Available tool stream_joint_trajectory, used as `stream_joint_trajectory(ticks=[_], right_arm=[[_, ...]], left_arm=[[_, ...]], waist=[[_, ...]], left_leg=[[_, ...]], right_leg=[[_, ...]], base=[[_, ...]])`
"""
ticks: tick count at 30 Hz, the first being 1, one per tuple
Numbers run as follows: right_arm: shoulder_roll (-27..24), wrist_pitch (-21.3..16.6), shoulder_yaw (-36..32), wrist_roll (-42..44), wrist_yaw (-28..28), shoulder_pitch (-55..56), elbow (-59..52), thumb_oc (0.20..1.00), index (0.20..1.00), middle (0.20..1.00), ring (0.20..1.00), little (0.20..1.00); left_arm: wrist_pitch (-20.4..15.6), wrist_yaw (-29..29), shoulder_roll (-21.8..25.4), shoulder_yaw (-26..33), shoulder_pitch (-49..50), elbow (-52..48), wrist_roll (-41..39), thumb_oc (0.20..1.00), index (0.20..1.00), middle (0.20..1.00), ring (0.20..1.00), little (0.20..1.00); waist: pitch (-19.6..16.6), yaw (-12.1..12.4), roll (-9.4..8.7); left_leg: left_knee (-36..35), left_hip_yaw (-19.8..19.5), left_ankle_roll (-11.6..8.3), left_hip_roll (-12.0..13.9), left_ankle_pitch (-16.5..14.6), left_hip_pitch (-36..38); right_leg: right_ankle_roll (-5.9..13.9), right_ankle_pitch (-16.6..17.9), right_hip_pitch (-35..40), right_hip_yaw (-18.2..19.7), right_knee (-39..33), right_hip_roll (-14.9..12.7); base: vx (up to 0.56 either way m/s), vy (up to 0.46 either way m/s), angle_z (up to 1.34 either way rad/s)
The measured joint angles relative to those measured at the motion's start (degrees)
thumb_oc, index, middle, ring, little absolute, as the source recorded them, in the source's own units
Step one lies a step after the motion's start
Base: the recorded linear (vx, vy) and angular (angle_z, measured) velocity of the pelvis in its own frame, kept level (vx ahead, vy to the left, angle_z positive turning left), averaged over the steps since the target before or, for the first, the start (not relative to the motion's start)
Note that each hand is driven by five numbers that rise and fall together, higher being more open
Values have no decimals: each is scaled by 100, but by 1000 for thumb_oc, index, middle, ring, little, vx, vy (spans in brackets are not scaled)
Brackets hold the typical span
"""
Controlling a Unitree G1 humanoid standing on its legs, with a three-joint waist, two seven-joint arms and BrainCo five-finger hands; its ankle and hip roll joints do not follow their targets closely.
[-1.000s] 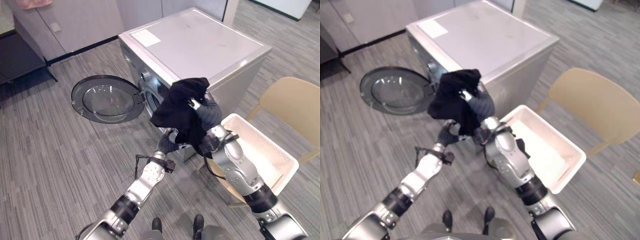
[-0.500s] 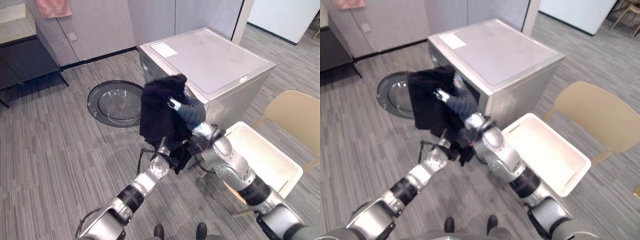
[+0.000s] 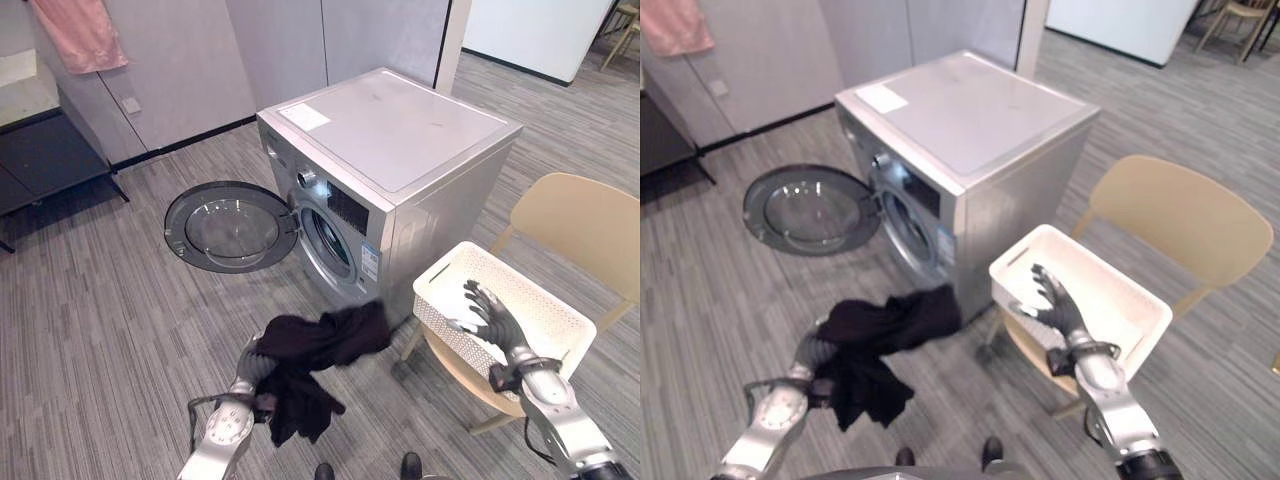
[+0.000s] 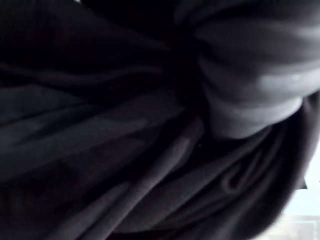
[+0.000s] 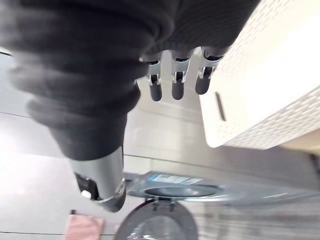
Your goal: Grab the laundry basket,head to the washer,open it,put in the laundry and shut it.
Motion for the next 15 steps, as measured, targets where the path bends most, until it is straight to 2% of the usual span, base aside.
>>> stream_joint_trajectory(ticks=[4, 8, 10, 11, 12, 14, 15], right_arm=[[-2, 99, -3, -636, 250, 184, 1052, 1000, 1000, 1000, 1000, 1000], [44, 114, 227, -912, 335, 173, 1688, 1000, 1000, 1000, 1000, 1000], [40, 109, 244, -1067, 331, 153, 1673, 1000, 1000, 1000, 1000, 1000], [60, 79, 264, -1091, 271, 116, 1739, 1000, 1000, 1000, 1000, 1000], [83, 72, 287, -1093, 169, 30, 1963, 1000, 1000, 1000, 1000, 1000], [103, 69, 298, -1099, 74, -51, 2052, 1000, 1000, 1000, 1000, 1000], [183, 71, 289, -1130, -7, -149, 2132, 1000, 1000, 1000, 1000, 1000]], left_arm=[[109, -228, -54, 35, 87, 1188, -190, 200, 200, 200, 200, 200], [226, -210, -446, 343, 123, 1901, -201, 200, 200, 200, 200, 200], [259, -193, -483, 382, 112, 1915, -201, 200, 200, 200, 200, 200], [248, -156, -517, 441, 95, 1937, -200, 200, 200, 200, 200, 200], [240, 3, -662, 621, -263, 2100, -205, 200, 200, 200, 200, 200], [233, 77, -695, 643, -355, 2082, -206, 200, 200, 200, 200, 200], [231, 188, -723, 657, -426, 2058, -206, 200, 200, 200, 200, 200]], waist=[[12, 3, 94], [106, 45, 139], [231, 51, 130], [271, 111, 136], [454, 179, 56], [549, 317, 106], [650, 322, 68]], left_leg=[[-1, -5, 65, 0, -15, -21], [122, -35, 101, 2, -9, -138], [168, -60, 110, -2, -1, -204], [345, -145, 99, 4, 1, -411], [689, -397, 58, -78, 44, -679], [711, -508, 38, -41, 56, -801], [731, -481, -61, -52, 127, -1015]], right_leg=[[-2, 2, -26, 19, 0, 0], [-2, 2, -67, 23, 2, 1], [-13, 11, -94, 14, -1, 12], [-13, 8, -136, -46, 10, 33], [-20, 10, -154, -168, -19, -46], [-28, 4, -159, -359, -2, 1], [-52, -7, -112, -630, -2, -19]], base=[[-6, -60, -1], [-51, -54, 3], [-112, -57, 13], [-43, -44, 57], [-30, -44, 70], [-6, -20, 80], [38, 40, 120]])
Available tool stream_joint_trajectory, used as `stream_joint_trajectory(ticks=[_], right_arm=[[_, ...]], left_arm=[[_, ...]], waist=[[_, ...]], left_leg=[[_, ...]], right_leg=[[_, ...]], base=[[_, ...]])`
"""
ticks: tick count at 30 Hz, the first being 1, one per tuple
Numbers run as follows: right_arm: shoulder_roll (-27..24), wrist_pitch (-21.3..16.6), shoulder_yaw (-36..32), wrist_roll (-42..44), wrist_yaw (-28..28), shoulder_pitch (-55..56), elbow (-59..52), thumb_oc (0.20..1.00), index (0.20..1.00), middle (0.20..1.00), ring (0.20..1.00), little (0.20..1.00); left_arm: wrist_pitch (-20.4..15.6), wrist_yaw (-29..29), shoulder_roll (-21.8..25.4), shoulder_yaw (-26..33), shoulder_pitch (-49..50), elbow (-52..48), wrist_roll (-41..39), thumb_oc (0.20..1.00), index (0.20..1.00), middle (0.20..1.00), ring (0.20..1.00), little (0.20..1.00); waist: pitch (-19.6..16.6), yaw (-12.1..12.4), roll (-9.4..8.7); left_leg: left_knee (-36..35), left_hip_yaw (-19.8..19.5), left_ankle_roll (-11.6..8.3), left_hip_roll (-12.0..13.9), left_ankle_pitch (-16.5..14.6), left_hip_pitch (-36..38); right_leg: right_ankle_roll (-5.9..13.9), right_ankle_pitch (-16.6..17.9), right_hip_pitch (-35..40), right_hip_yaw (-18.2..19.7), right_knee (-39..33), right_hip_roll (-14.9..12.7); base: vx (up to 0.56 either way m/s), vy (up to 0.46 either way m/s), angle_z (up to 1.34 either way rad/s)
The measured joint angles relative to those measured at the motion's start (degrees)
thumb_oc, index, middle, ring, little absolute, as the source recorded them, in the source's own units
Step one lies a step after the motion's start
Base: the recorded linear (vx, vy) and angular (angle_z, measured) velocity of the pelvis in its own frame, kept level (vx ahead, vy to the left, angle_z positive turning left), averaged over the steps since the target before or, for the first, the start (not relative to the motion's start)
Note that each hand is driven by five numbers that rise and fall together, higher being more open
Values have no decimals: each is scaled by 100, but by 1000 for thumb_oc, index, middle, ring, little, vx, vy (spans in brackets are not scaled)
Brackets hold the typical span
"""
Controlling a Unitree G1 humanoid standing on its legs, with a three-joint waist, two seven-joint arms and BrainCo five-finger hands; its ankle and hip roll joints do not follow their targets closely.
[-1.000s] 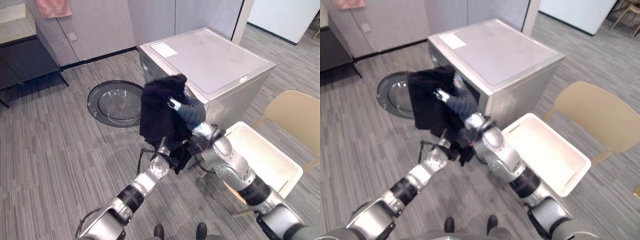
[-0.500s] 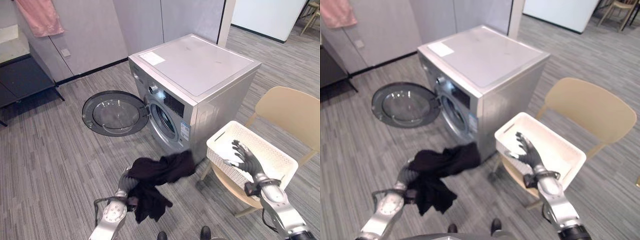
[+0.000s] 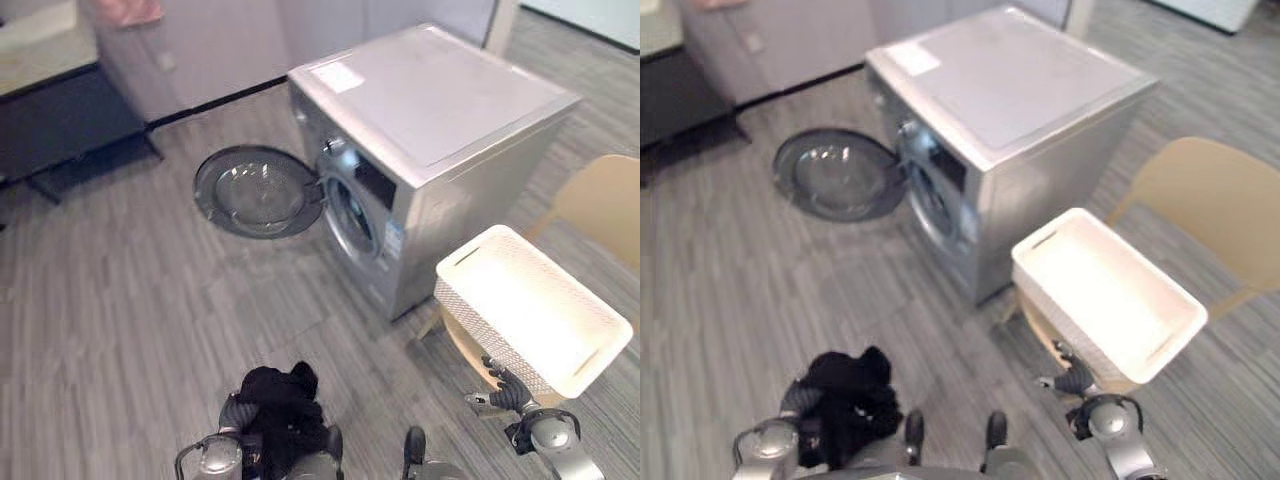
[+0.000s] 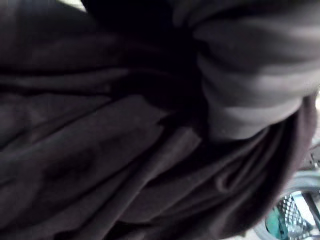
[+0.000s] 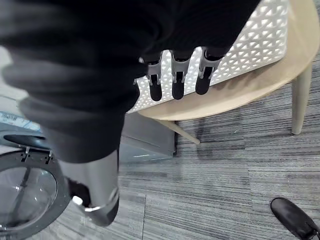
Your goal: Grab the laundry basket,head to the washer,open it,put in the laundry and shut it.
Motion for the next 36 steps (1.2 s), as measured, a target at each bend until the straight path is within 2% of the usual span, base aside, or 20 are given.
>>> stream_joint_trajectory(ticks=[2, 4, 5, 8, 9, 13, 17, 18, 19, 21, 22, 24, 27, 29, 30, 31, 32, 34, 35, 36], right_arm=[[105, 29, -39, -120, -121, 43, -3, 1000, 1000, 1000, 1000, 1000], [195, 26, 33, -159, -173, -27, -16, 1000, 1000, 1000, 1000, 1000], [268, 33, 33, -158, -247, -90, -18, 1000, 1000, 1000, 1000, 1000], [284, 73, 33, -162, -319, -189, 7, 1000, 1000, 1000, 1000, 1000], [304, 92, 52, -165, -316, -174, 2, 1000, 1000, 1000, 1000, 1000], [600, 107, 30, -180, -330, -224, 110, 1000, 1000, 1000, 1000, 1000], [766, 118, 122, -185, -315, -322, 75, 1000, 1000, 1000, 1000, 1000], [761, 117, 336, -184, -328, -342, 28, 1000, 1000, 1000, 1000, 1000], [777, 121, 375, -184, -309, -328, 25, 1000, 1000, 1000, 1000, 1000], [780, 129, 411, -181, -306, -370, 47, 1000, 1000, 1000, 1000, 1000], [758, 147, 408, -178, -321, -444, 49, 1000, 1000, 1000, 1000, 1000], [756, 157, 410, -177, -320, -390, 51, 1000, 1000, 1000, 1000, 1000], [785, 173, 405, -176, -310, -366, 219, 1000, 1000, 1000, 1000, 1000], [761, 202, 325, -179, -308, -243, 282, 1000, 1000, 1000, 1000, 1000], [749, 204, 315, -179, -304, -337, 349, 1000, 1000, 1000, 1000, 1000], [745, 201, 312, -179, -304, -361, 406, 1000, 1000, 1000, 1000, 1000], [750, 199, 296, -177, -302, -428, 549, 1000, 1000, 1000, 1000, 1000], [732, 215, 270, -177, -297, -233, 653, 1000, 1000, 1000, 1000, 1000], [733, 189, 251, -176, -300, -256, 689, 1000, 1000, 1000, 1000, 1000], [728, 139, 212, -159, -309, -396, 671, 1000, 1000, 1000, 1000, 1000]], left_arm=[[-1, 68, -54, 17, -149, -43, -2, 200, 200, 200, 200, 200], [9, 138, -40, 57, -127, -12, -4, 200, 200, 200, 200, 200], [15, 216, -39, 56, -155, -12, -4, 200, 200, 200, 200, 200], [17, 302, -52, 75, -157, -27, -4, 200, 200, 200, 200, 200], [16, 329, -63, 88, -148, -47, -4, 200, 200, 200, 200, 200], [41, 337, 46, 98, -158, -44, -2, 200, 200, 200, 200, 200], [53, 324, 326, 121, -314, -70, 16, 200, 200, 200, 200, 200], [47, 376, 507, -46, -504, -94, 17, 200, 200, 200, 200, 200], [47, 373, 558, -58, -557, -128, 17, 200, 200, 200, 200, 200], [48, 363, 520, -60, -579, -152, 17, 200, 200, 200, 200, 200], [57, 300, 405, -81, -485, -67, 19, 200, 200, 200, 200, 200], [60, 261, 334, -91, -434, -50, 23, 200, 200, 200, 200, 200], [90, 237, 326, -81, -395, 36, 70, 200, 200, 200, 200, 200], [133, 200, 305, -95, -345, 28, 104, 200, 200, 200, 200, 200], [135, 186, 265, -98, -295, 5, 118, 200, 200, 200, 200, 200], [139, 164, 257, -151, -328, 5, 121, 200, 200, 200, 200, 200], [166, 158, 264, -382, -404, 3, 124, 200, 200, 200, 200, 200], [178, 61, 208, -669, -385, -40, 125, 200, 200, 200, 200, 200], [177, 38, 172, -709, -396, -58, 125, 200, 200, 200, 200, 200], [176, 32, 112, -654, -403, -53, 124, 200, 200, 200, 200, 200]], waist=[[122, 13, -79], [206, 103, -298], [198, -23, -381], [158, -23, -331], [124, -33, -350], [41, -11, -560], [26, -77, -568], [123, -253, -540], [177, -274, -583], [263, -303, -632], [330, -348, -644], [353, -377, -669], [326, -352, -775], [309, -378, -829], [330, -398, -638], [309, -499, -530], [315, -600, -501], [82, -653, -620], [-68, -633, -685], [-97, -591, -666]], left_leg=[[28, 573, 103, 120, -204, -105], [58, 1334, 191, 227, -465, -137], [66, 1821, 180, 237, -486, -192], [-84, 2281, 208, 420, -295, -204], [-218, 2381, 414, 334, 69, -101], [-200, 2182, 705, -217, -140, 77], [-199, 1770, 923, -405, -315, 206], [-340, 1297, 1029, -382, -374, 265], [-393, 1301, 977, -400, -295, 327], [-436, 1313, 973, -457, -332, 453], [-486, 1286, 958, -539, -476, 682], [-505, 1247, 846, -576, -550, 880], [-435, 1091, 684, -594, -838, 1052], [-414, 962, 443, -539, -1001, 1362], [-436, 907, 293, -199, -1179, 1534], [-440, 823, 283, 79, -1276, 1680], [-46, 432, 123, 406, -1481, 1803], [752, 375, 64, 348, -1646, 1793], [1412, 468, -127, 394, -1497, 1487], [2926, 444, -164, 517, -811, 701]], right_leg=[[-200, -109, 62, -398, -8, -51], [-198, -117, 136, -710, -32, -224], [-124, -175, 199, -1022, -32, -445], [57, -219, 261, -1276, 9, -544], [152, -239, 295, -1339, 65, -643], [224, -385, 320, -1188, 706, -1205], [344, -796, -398, -631, 2536, -1645], [296, -1338, -1274, 770, 3555, -805], [257, -1406, -1558, 903, 3685, -605], [196, -1443, -1914, 815, 3359, -423], [261, -1281, -2229, 585, 2451, -318], [257, -1074, -2397, 452, 1840, -340], [496, -849, -2427, 327, 727, -377], [259, -137, -2286, 34, 647, -468], [265, 40, -2128, -92, 727, -181], [252, 47, -2022, -172, 878, 72], [-87, -213, -2130, 155, 1927, 248], [-680, -701, -2165, 312, 2745, 249], [-665, -797, -2047, 279, 2530, 331], [-702, -795, -1638, 110, 1952, 394]], base=[[129, 68, 109], [117, 127, 84], [119, 201, 117], [205, 245, 75], [280, 258, 62], [259, 244, 47], [238, 177, 50], [251, 117, 111], [300, 64, 88], [285, -25, 21], [333, -69, 22], [400, -93, 18], [150, -68, 21], [429, -160, 30], [691, -288, 7], [666, -289, 42], [659, -363, 79], [358, -249, 55], [221, -162, -28], [291, -183, -50]])
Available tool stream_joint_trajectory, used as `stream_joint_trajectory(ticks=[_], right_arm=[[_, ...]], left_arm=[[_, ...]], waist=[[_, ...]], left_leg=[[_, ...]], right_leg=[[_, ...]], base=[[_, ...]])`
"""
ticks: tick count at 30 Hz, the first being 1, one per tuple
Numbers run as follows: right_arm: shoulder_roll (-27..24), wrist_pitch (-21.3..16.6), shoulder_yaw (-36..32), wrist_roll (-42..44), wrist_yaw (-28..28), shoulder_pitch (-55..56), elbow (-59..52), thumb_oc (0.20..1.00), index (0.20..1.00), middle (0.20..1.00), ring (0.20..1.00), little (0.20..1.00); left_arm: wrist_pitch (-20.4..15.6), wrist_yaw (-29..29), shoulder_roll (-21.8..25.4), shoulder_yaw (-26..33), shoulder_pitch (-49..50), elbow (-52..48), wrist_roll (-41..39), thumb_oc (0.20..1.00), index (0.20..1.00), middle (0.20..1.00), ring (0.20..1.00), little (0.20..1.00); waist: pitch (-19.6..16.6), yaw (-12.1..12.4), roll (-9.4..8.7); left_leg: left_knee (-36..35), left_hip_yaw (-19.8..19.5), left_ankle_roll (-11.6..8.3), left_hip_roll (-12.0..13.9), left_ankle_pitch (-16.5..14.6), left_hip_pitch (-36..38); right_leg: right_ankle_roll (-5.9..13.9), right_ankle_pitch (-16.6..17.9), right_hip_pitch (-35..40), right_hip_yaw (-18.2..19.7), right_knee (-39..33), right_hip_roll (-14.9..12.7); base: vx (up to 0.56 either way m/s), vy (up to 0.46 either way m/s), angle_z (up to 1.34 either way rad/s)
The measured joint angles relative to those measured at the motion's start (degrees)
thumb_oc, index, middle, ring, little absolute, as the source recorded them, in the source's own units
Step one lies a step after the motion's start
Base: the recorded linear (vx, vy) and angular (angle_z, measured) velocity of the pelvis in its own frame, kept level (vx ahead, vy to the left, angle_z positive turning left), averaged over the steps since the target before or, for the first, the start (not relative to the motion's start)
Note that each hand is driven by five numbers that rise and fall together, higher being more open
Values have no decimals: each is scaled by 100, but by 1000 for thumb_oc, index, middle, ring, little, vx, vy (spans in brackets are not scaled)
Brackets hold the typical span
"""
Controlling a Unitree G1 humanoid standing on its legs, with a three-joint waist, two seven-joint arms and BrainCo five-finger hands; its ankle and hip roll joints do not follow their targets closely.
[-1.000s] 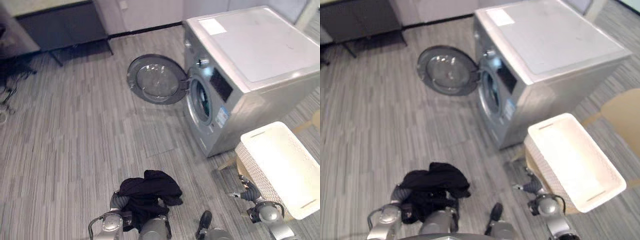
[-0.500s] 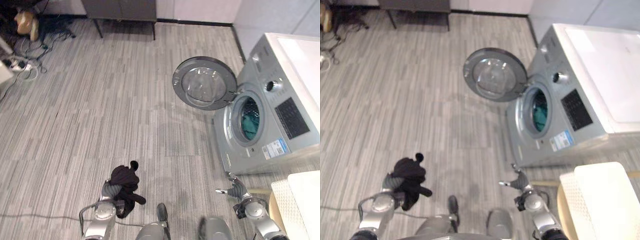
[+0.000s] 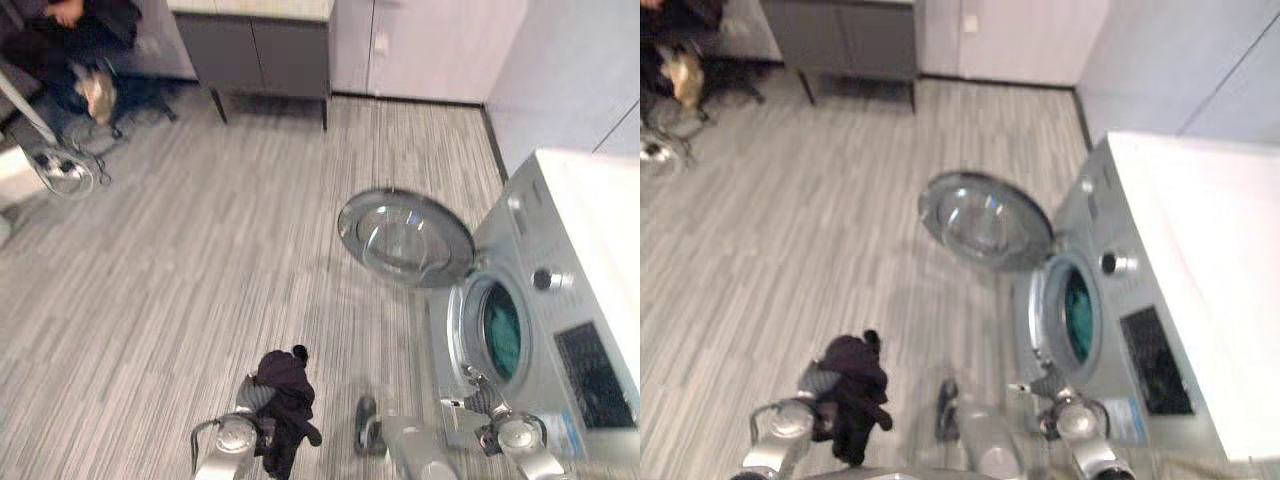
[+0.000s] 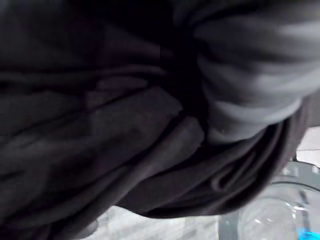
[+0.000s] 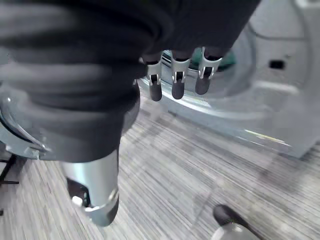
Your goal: Grab the laundry basket,head to the washer,open it,put in the laundry and shut it.
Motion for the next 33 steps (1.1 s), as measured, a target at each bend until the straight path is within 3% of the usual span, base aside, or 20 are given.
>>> stream_joint_trajectory(ticks=[1, 2, 4, 7, 8, 10, 11, 14, 15, 16, 17, 19, 20, 22, 24, 26, 28, 29, 32, 33], right_arm=[[-10, -12, -22, 0, 0, -64, -9, 1000, 1000, 1000, 1000, 1000], [-48, 2, 0, 1, -12, -143, -26, 1000, 1000, 1000, 1000, 1000], [-81, -2, 101, 2, -16, -157, -66, 1000, 1000, 1000, 1000, 1000], [30, -5, 277, 6, -53, -44, -51, 1000, 1000, 1000, 1000, 1000], [148, -14, 321, 7, -73, -95, 56, 1000, 1000, 1000, 1000, 1000], [202, -21, 370, 7, -107, -113, 94, 1000, 1000, 1000, 1000, 1000], [246, -27, 380, 7, -113, -149, 175, 1000, 1000, 1000, 1000, 1000], [219, -68, 367, 4, -108, -93, 235, 1000, 1000, 1000, 1000, 1000], [261, -80, 310, 5, -80, -126, 353, 1000, 1000, 1000, 1000, 1000], [232, -80, 322, 5, -69, -145, 378, 1000, 1000, 1000, 1000, 1000], [114, -111, 318, 5, -45, -55, 346, 1000, 1000, 1000, 1000, 1000], [106, -66, 306, 6, -50, -142, 415, 1000, 1000, 1000, 1000, 1000], [99, -53, 291, 6, -45, -162, 416, 1000, 1000, 1000, 1000, 1000], [85, -43, 328, 6, -44, -260, 371, 1000, 1000, 1000, 1000, 1000], [156, -43, 344, 3, -8, -409, 354, 1000, 1000, 1000, 1000, 1000], [297, -40, 390, 0, 6, -478, 281, 1000, 1000, 1000, 1000, 1000], [341, -76, 411, -2, -2, -440, 264, 1000, 1000, 1000, 1000, 1000], [346, -78, 394, -12, 2, -366, 283, 1000, 1000, 1000, 1000, 1000], [368, -84, 267, -13, -7, -286, 254, 1000, 1000, 1000, 1000, 1000], [323, -60, 224, -11, -14, -238, 272, 1000, 1000, 1000, 1000, 1000]], left_arm=[[0, 4, -1, -9, 10, -5, 0, 200, 200, 200, 200, 200], [12, -5, -11, 3, 35, 3, -1, 200, 200, 200, 200, 200], [15, -1, 14, 6, 31, -5, -1, 200, 200, 200, 200, 200], [11, -4, 82, -7, -36, -111, -1, 200, 200, 200, 200, 200], [2, -17, 72, -25, -47, -105, -1, 200, 200, 200, 200, 200], [2, -13, 70, -65, -28, -104, -3, 200, 200, 200, 200, 200], [4, -19, 86, -76, 2, -92, -4, 200, 200, 200, 200, 200], [5, -29, 93, -134, -152, -22, 1, 200, 200, 200, 200, 200], [-3, -44, 96, -182, -187, 89, 6, 200, 200, 200, 200, 200], [13, -68, 94, -235, -108, 135, 8, 200, 200, 200, 200, 200], [13, -109, 107, -395, -85, 135, 104, 200, 200, 200, 200, 200], [16, -107, 159, -485, -235, 143, 183, 200, 200, 200, 200, 200], [-18, -105, 205, -498, -298, 85, 210, 200, 200, 200, 200, 200], [-12, -88, 260, -487, -565, 69, 211, 200, 200, 200, 200, 200], [-19, -74, 321, -435, -685, 60, 208, 200, 200, 200, 200, 200], [-34, -38, 434, -343, -776, 67, 185, 200, 200, 200, 200, 200], [-62, 1, 452, -256, -785, 58, 142, 200, 200, 200, 200, 200], [-92, 32, 414, -206, -719, -60, 113, 200, 200, 200, 200, 200], [-148, 52, 388, -26, -413, -111, 102, 200, 200, 200, 200, 200], [-136, 69, 331, -19, -355, -100, 100, 200, 200, 200, 200, 200]], waist=[[-3, 74, -13], [-2, 152, -69], [10, 56, -78], [53, 13, -202], [82, 235, -208], [148, 237, -137], [150, 304, -123], [263, 136, 44], [258, 157, 76], [242, 181, 200], [209, -27, 425], [236, -184, 386], [236, -87, 370], [250, -155, 263], [276, 57, 248], [333, 148, 191], [330, 217, 160], [332, 263, 120], [332, 370, 39], [352, 272, 103]], left_leg=[[619, -28, 22, 3, 103, -349], [731, 34, 24, -161, -330, -643], [-653, 4, 56, -441, -495, -975], [-1759, -246, 162, -703, -239, -1245], [-2984, -887, 125, -942, 177, -1222], [-3141, -1336, 178, -1037, 408, -1380], [-3235, -1863, 206, -1113, 518, -1398], [-2860, -1986, 365, -1348, 944, -1649], [-3051, -2004, 519, -1293, 1019, -1474], [-3167, -1947, 536, -1159, 1167, -1320], [-3263, -1790, 518, -946, 1271, -946], [-3595, -1356, 656, -950, 1375, -732], [-3649, -1141, 700, -971, 1375, -700], [-3647, -331, 853, -1084, 1276, -698], [-3653, 229, 861, -1021, 1177, -677], [-3655, 763, 857, -964, 1024, -537], [-3576, 970, 804, -940, 851, -489], [-3604, 1309, 810, -886, 839, -429], [-3441, 1536, 652, -846, 676, -421], [-3371, 1517, 604, -754, 681, -434]], right_leg=[[-56, 106, 136, 107, -170, 0], [-134, 451, 405, 521, -544, 111], [-133, 648, 931, 842, -1150, 262], [43, 638, 1441, 1216, -1678, 346], [117, 580, 1577, 1649, -1721, 417], [4, 715, 1802, 2090, -1782, 530], [37, 683, 1878, 2306, -1770, 576], [86, 587, 2246, 2615, -1900, 652], [103, 576, 2296, 2914, -1814, 672], [274, 443, 2329, 2957, -1672, 777], [287, 158, 2412, 3004, -1501, 888], [461, -234, 2088, 3095, -885, 758], [546, -471, 1850, 2979, -571, 617], [705, -534, 1431, 2812, -425, 8], [797, -534, 969, 2415, -231, -312], [883, -481, 769, 987, -225, -868], [902, -472, 777, 446, -203, -1004], [892, -478, 660, 19, 254, -1051], [767, -542, 893, -574, 114, -1085], [816, -501, 961, -551, -53, -951]], base=[[229, -76, -95], [310, -8, -118], [290, 45, -92], [339, 112, -79], [276, 117, -139], [172, 103, -128], [158, 119, -132], [300, 338, -120], [125, 180, -112], [191, 335, -149], [105, 235, -120], [43, 166, -108], [3, 174, -120], [-23, 138, -159], [-30, 82, -182], [-51, 75, -156], [-23, 0, -97], [30, -107, -83], [6, -140, -66], [-80, -136, -26]])
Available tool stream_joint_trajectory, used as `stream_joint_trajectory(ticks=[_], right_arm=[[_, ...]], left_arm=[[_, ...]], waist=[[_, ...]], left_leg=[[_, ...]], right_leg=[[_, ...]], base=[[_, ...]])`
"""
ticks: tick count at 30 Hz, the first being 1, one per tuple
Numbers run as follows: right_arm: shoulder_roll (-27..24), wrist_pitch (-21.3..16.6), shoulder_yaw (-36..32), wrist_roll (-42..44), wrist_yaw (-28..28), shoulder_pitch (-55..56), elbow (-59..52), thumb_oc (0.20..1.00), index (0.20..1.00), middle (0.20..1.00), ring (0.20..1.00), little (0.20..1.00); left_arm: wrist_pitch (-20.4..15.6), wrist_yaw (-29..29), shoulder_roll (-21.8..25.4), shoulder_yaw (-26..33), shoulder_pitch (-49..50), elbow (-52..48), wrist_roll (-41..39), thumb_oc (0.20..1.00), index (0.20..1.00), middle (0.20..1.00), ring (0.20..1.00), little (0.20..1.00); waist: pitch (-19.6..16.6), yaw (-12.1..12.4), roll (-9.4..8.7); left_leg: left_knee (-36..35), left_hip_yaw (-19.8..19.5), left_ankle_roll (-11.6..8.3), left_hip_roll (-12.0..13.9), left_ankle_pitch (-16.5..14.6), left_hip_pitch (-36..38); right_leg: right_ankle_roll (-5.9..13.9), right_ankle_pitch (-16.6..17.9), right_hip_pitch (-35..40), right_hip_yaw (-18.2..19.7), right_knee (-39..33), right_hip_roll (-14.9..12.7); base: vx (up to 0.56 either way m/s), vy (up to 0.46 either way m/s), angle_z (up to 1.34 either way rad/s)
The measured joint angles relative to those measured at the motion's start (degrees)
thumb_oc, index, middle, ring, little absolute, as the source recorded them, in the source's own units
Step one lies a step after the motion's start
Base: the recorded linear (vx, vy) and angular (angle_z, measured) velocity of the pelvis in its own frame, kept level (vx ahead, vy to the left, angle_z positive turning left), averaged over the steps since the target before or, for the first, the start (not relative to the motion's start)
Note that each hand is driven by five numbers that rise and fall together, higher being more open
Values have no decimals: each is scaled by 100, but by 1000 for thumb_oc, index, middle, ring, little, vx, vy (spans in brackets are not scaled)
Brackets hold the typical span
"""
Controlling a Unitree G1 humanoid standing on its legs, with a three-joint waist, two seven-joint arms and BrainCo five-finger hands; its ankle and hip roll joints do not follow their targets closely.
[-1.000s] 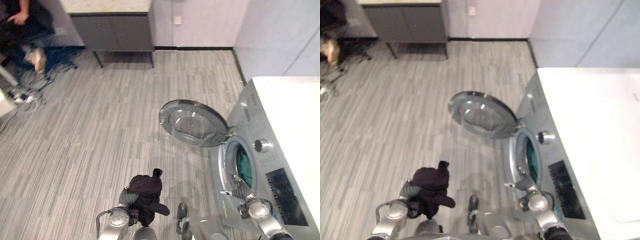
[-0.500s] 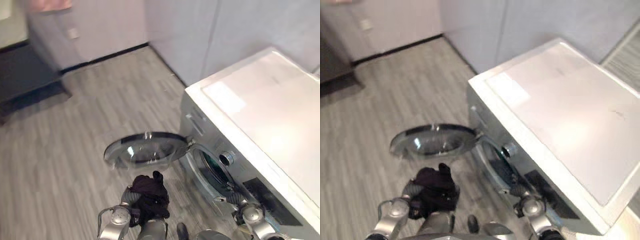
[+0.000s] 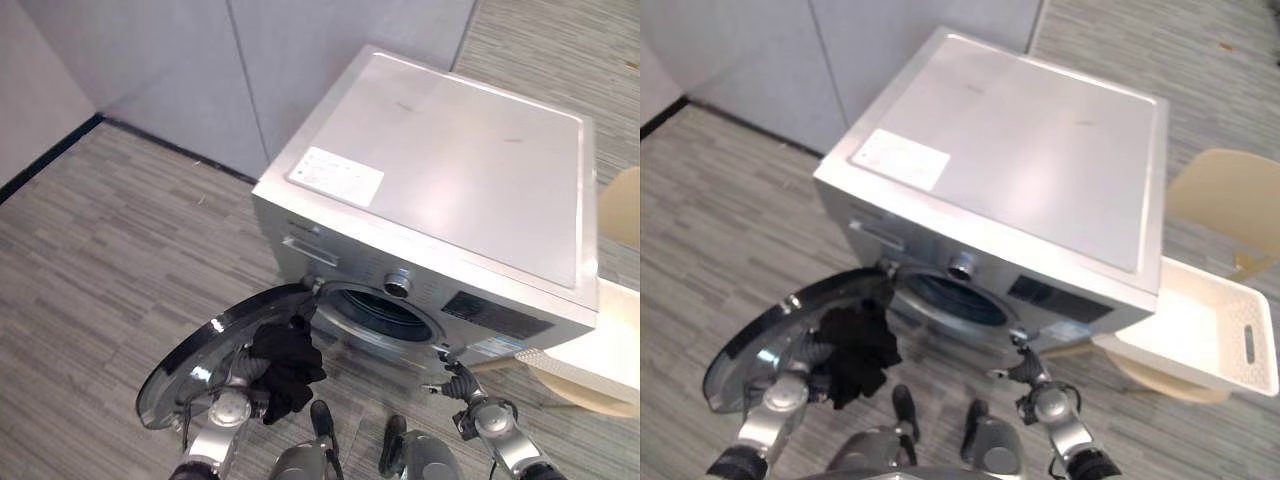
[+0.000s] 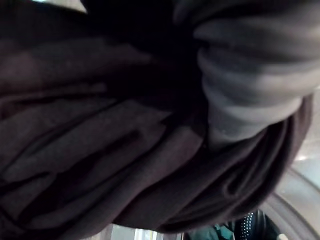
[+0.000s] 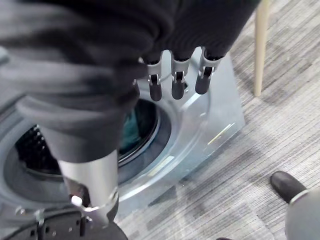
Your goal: Grab the laundry basket,head to the washer,open it,put in the laundry and shut it.
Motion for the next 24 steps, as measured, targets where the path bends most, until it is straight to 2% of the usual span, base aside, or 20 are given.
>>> stream_joint_trajectory(ticks=[1, 3, 4, 6, 8, 9, 10, 11, 12, 13, 14, 16, 19, 20, 22, 24], right_arm=[[-35, -9, -28, 11, -11, 101, -25, 1000, 1000, 1000, 1000, 1000], [-137, -12, -40, 15, -81, 149, 3, 1000, 1000, 1000, 1000, 1000], [-264, -19, -176, 19, -234, -163, 67, 1000, 1000, 1000, 1000, 1000], [-581, 9, -155, 67, -276, -337, 131, 1000, 1000, 1000, 1000, 1000], [-602, -48, -154, 123, -379, -475, 110, 1000, 1000, 1000, 1000, 1000], [-607, -131, -183, 185, -457, -529, 104, 1000, 1000, 1000, 1000, 1000], [-682, -145, -318, 297, -513, -728, 74, 1000, 1000, 1000, 1000, 1000], [-662, -90, -289, 363, -585, -836, 128, 1000, 1000, 1000, 1000, 1000], [-596, -109, -279, 430, -632, -855, 87, 1000, 1000, 1000, 1000, 1000], [-597, -182, -262, 579, -715, -869, -207, 1000, 1000, 1000, 1000, 1000], [-577, -182, -300, 607, -738, -947, -300, 1000, 1000, 1000, 1000, 1000], [-546, -192, -283, 735, -820, -1117, -456, 1000, 1000, 1000, 1000, 1000], [-541, -289, -131, 770, -931, -1239, -781, 1000, 1000, 1000, 1000, 1000], [-538, -340, -115, 785, -955, -1267, -880, 1000, 1000, 1000, 1000, 1000], [-573, -443, -93, 793, -1024, -1459, -1187, 1000, 1000, 1000, 1000, 1000], [-560, -521, -82, 799, -1068, -1632, -1214, 1000, 1000, 1000, 1000, 1000]], left_arm=[[-2, 72, 5, 56, 79, -3, -6, 200, 200, 200, 200, 200], [0, 161, -41, 78, 105, 0, -178, 200, 200, 200, 200, 200], [-17, 347, -213, 216, -133, 2, -529, 200, 200, 200, 200, 200], [-25, 390, -549, 201, -431, 0, -673, 200, 200, 200, 200, 200], [-196, 552, -570, 208, -732, -62, -852, 200, 200, 200, 200, 200], [-293, 672, -609, 242, -889, -90, -960, 200, 200, 200, 200, 200], [-344, 772, -603, 234, -1219, -77, -1110, 200, 200, 200, 200, 200], [-372, 895, -579, 260, -1634, 2, -1129, 200, 200, 200, 200, 200], [-385, 987, -546, 261, -1938, 39, -1130, 200, 200, 200, 200, 200], [-444, 1153, -385, 113, -2447, -18, -1131, 200, 200, 200, 200, 200], [-479, 1229, -351, 111, -2688, -10, -1137, 200, 200, 200, 200, 200], [-537, 1431, -337, 188, -3002, -50, -1212, 200, 200, 200, 200, 200], [-583, 1743, -291, 256, -3363, -130, -1427, 200, 200, 200, 200, 200], [-629, 1822, -256, 269, -3510, -133, -1536, 200, 200, 200, 200, 200], [-640, 2043, 28, 192, -4039, -131, -1756, 200, 200, 200, 200, 200], [-662, 2195, 263, 198, -4448, -72, -1836, 200, 200, 200, 200, 200]], waist=[[-2, 8, -4], [24, 5, 70], [227, 78, 64], [535, -106, 377], [766, -104, 290], [813, -78, 274], [1050, -91, 486], [1339, -306, 474], [1456, -323, 411], [1584, -320, 251], [1718, -322, 189], [1847, -331, 192], [1864, -372, 160], [1874, -373, 138], [1871, -418, 106], [1884, -481, 78]], left_leg=[[252, 74, -140, 172, -63, -156], [611, 130, -153, 355, -18, -435], [1343, -602, -110, 417, 27, -1091], [1371, -1042, -127, 413, 6, -1181], [1480, -1802, -217, 260, -71, -1424], [1710, -1989, -360, 185, -182, -1716], [1826, -1963, -389, 230, -237, -1867], [1822, -1918, -469, 270, -394, -1940], [1994, -1874, -426, 275, -544, -2078], [2713, -1692, -320, 241, -782, -2655], [3012, -1627, -358, 252, -873, -2868], [3741, -1613, -278, 282, -1154, -3410], [4488, -1569, -224, 323, -1338, -4103], [4741, -1578, -149, 331, -1473, -4315], [5180, -1551, -148, 374, -1523, -4972], [5317, -1536, -128, 416, -1521, -5338]], right_leg=[[-81, 9, -86, 582, -145, 347], [-288, 55, -383, 688, -16, 450], [-513, 201, -1012, 880, 422, 433], [-521, 228, -1218, 852, 654, 459], [-555, 267, -1504, 1245, 754, 537], [-582, 299, -1841, 1322, 863, 548], [-606, 314, -1985, 1281, 921, 611], [-674, 361, -2151, 1209, 1177, 621], [-676, 345, -2383, 1209, 1467, 582], [-601, -10, -2961, 1442, 2029, 507], [-626, -41, -3204, 1473, 2348, 430], [-608, -159, -3654, 1537, 2830, 391], [-593, -237, -4267, 1589, 3406, 322], [-646, -378, -4476, 1598, 3633, 297], [-635, -393, -5107, 1654, 3979, 295], [-629, -389, -5457, 1657, 4071, 298]], base=[[-220, -129, -30], [-322, -48, -74], [-289, 80, -102], [-283, 97, -63], [-219, 71, -67], [-119, 89, -83], [-145, 103, -36], [-132, 194, -2], [-127, 180, 21], [-71, 140, 4], [-146, 69, -8], [-94, 27, -17], [-120, 17, 0], [-98, 7, 2], [-85, 3, 0], [-51, 3, -8]])
